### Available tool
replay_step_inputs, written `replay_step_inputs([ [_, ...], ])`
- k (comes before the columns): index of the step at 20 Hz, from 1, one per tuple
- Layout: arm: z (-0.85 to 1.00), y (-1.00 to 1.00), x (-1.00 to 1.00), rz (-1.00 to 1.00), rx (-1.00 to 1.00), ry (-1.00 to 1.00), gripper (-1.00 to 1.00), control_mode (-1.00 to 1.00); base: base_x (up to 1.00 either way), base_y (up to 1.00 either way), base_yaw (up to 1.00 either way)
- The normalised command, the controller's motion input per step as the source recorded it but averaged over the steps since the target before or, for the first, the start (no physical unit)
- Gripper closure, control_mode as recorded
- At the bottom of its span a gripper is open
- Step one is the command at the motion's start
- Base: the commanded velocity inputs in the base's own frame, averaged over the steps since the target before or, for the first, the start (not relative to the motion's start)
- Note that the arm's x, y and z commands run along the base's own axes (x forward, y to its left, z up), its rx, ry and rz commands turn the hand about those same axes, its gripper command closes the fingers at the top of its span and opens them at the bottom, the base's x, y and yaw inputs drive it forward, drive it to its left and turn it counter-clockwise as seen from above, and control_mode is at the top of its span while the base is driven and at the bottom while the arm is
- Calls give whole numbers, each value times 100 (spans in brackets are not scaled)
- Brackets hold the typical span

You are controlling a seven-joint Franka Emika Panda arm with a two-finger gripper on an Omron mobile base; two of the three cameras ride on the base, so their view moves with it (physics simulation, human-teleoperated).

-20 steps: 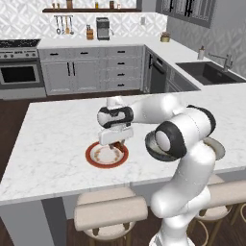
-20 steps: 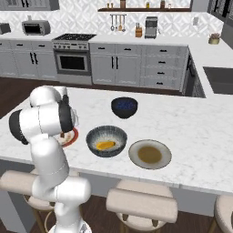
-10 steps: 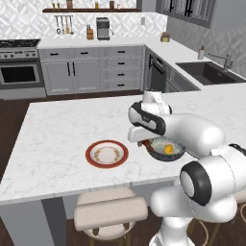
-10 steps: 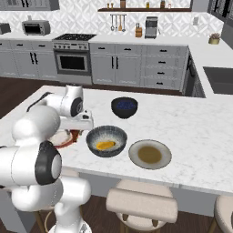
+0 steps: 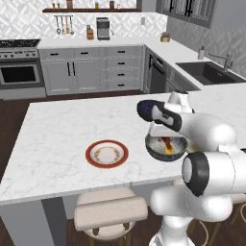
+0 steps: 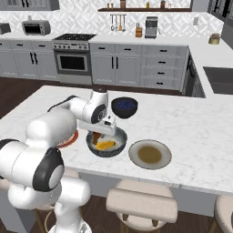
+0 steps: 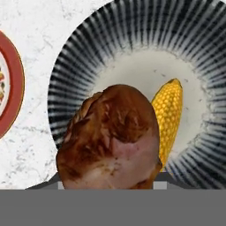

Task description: Pick the chicken drumstick and corn from their plates and place them in the bowl. Then put the bowl in the fridge.

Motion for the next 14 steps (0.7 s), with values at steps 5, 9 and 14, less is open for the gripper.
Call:
replay_step_inputs([
  [5,-21,4,76,-17,0,5,100,-100,0,0,0],
  [9,-50,0,16,-13,0,3,100,-100,0,0,0],
  [14,-53,0,15,-13,0,4,100,-100,0,0,0],
])
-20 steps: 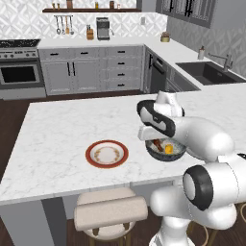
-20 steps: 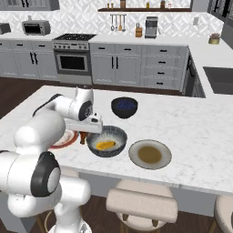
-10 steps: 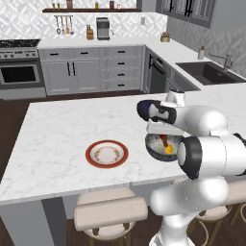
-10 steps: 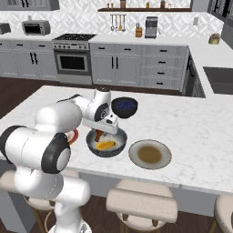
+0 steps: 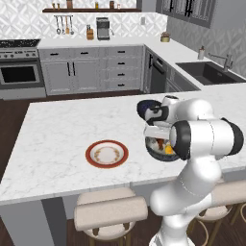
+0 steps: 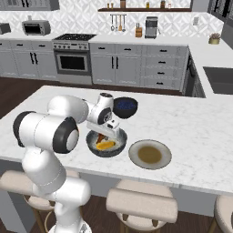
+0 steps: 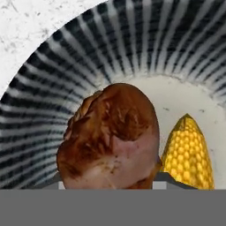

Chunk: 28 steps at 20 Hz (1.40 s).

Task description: Pick the chicken drumstick and corn from their plates and place them in the bowl. Then put the bowl in the fridge.

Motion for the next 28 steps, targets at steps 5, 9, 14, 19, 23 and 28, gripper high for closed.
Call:
replay_step_inputs([
  [5,-38,1,32,-9,0,2,100,-100,0,0,0],
  [9,-36,0,5,-7,0,3,-100,-100,0,0,0],
  [14,-5,-3,-3,-4,0,1,-100,-100,0,0,0],
  [19,42,-18,-75,-7,0,-1,-100,-100,0,0,0],
  [23,64,-39,-59,-8,0,-5,-100,-100,0,0,0],
  [28,40,-44,-74,-6,0,-3,-100,-100,0,0,0],
])
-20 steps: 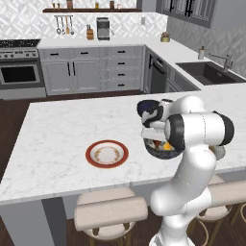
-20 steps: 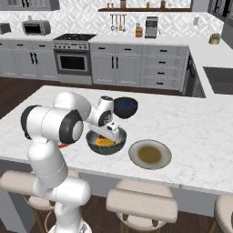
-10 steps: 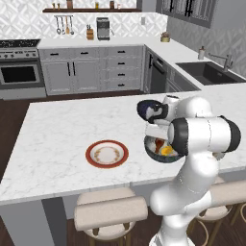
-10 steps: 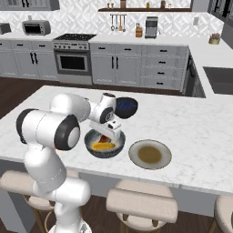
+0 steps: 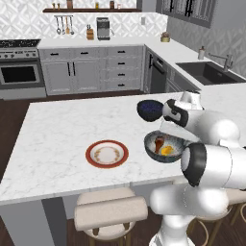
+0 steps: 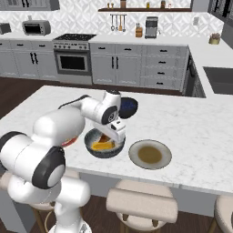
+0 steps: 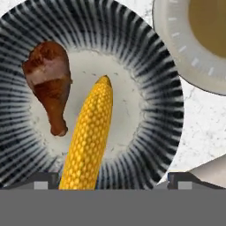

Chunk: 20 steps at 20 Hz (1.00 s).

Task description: Pick the chicken drumstick and corn from their plates and place them in the bowl. Then put the bowl in the fridge.

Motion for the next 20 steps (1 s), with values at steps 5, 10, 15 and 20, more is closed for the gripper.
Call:
replay_step_inputs([
  [5,0,-58,-43,-2,0,0,-100,-100,0,0,0],
  [10,-12,-12,17,0,0,0,-100,-100,0,0,0],
  [15,-29,0,44,0,0,0,-100,-100,0,0,0],
  [20,-38,0,5,0,0,0,-100,-100,0,0,0],
])
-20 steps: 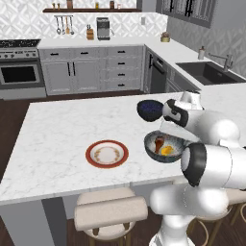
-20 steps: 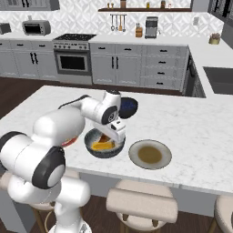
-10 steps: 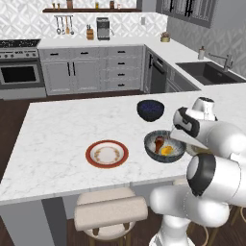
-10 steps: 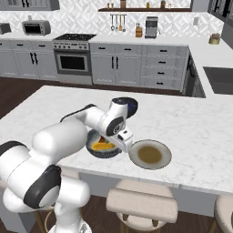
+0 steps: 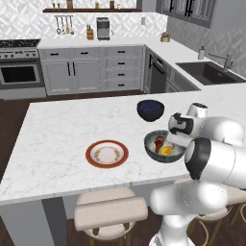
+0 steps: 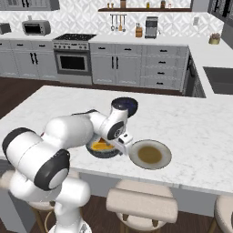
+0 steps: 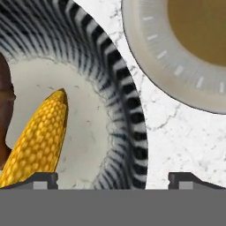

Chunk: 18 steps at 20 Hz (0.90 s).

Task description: Pick the chicken drumstick and corn from their plates and place them in the bowl. Then put the bowl in the fridge.

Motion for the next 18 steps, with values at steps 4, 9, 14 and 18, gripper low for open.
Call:
replay_step_inputs([
  [4,-25,1,0,0,0,0,-100,-100,0,0,0],
  [9,-31,9,0,0,0,0,100,-100,0,0,0],
  [14,-6,25,1,-6,0,-2,100,-100,0,0,0],
  [18,79,21,-40,0,0,0,100,-100,0,0,0],
])
